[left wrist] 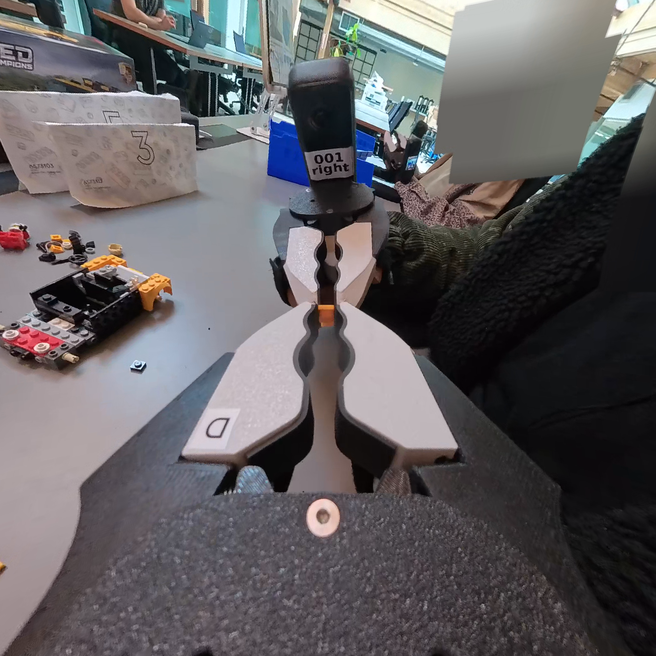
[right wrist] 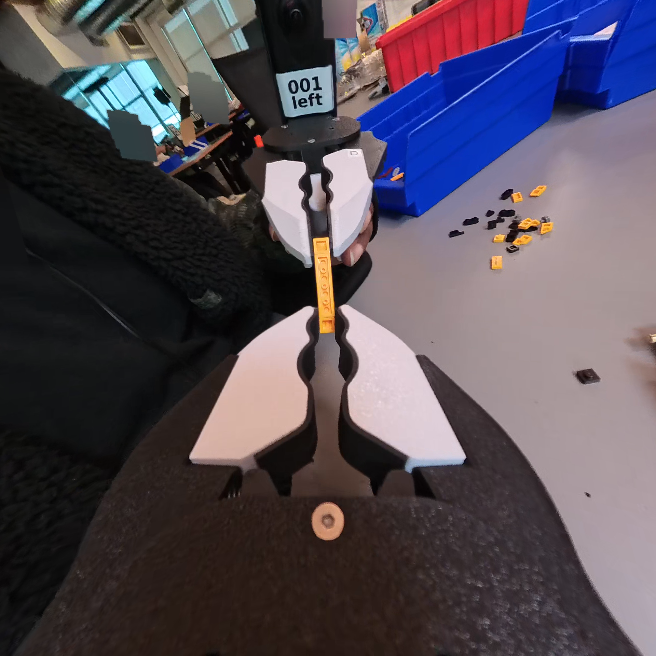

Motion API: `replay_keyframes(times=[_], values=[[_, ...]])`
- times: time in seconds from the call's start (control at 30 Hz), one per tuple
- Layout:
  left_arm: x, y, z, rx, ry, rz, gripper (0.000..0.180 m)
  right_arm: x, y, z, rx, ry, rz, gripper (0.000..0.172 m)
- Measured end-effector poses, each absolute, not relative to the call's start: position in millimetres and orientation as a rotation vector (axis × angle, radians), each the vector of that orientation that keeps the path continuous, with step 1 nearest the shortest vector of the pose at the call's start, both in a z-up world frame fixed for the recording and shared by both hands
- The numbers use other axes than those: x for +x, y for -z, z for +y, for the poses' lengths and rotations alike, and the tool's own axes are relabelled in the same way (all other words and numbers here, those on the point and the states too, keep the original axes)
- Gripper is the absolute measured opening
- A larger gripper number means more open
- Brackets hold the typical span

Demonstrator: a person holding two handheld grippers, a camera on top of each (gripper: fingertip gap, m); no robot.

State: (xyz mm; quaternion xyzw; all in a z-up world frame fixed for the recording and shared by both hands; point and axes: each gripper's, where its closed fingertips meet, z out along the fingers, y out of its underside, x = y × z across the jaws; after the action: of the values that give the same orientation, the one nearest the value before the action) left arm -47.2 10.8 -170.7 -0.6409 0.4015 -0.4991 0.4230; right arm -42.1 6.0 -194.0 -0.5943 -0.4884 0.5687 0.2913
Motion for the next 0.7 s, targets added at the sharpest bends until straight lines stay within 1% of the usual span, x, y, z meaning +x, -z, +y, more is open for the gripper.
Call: replay_keyframes(times=[0.1, 0.13, 0.23, 0.3, 0.4, 0.57, 0.63, 0.7], values=[[-45, 176, 9, -1.619, 1.227, 1.040, 0.008, -47, 193, 3, -1.540, -1.441, -1.333, 0.019], [-43, 177, 6, -1.616, 1.238, 1.060, 0.008, -50, 193, 3, -1.535, -1.402, -1.341, 0.010], [-44, 176, 6, -1.594, 1.215, 1.066, 0.008, -52, 194, 4, -1.541, -1.315, -1.356, 0.009], [-44, 172, 3, -1.518, 1.138, 1.117, 0.008, -53, 192, 2, -1.591, -1.409, -1.321, 0.009], [-44, 168, 0, -1.366, 0.899, 1.217, 0.009, -53, 188, -3, -1.646, -1.661, -1.217, 0.010], [-47, 153, -7, -1.218, 0.823, 1.208, 0.008, -54, 173, -9, -1.652, -2.025, -1.035, 0.009], [-55, 126, -15, -1.088, 0.882, 1.134, 0.008, -45, 172, 11, -1.663, -2.098, -0.858, 0.008], [-61, 128, -3, -1.150, 0.848, 1.095, 0.009, -36, 174, 22, -1.661, -2.000, -0.852, 0.008]])
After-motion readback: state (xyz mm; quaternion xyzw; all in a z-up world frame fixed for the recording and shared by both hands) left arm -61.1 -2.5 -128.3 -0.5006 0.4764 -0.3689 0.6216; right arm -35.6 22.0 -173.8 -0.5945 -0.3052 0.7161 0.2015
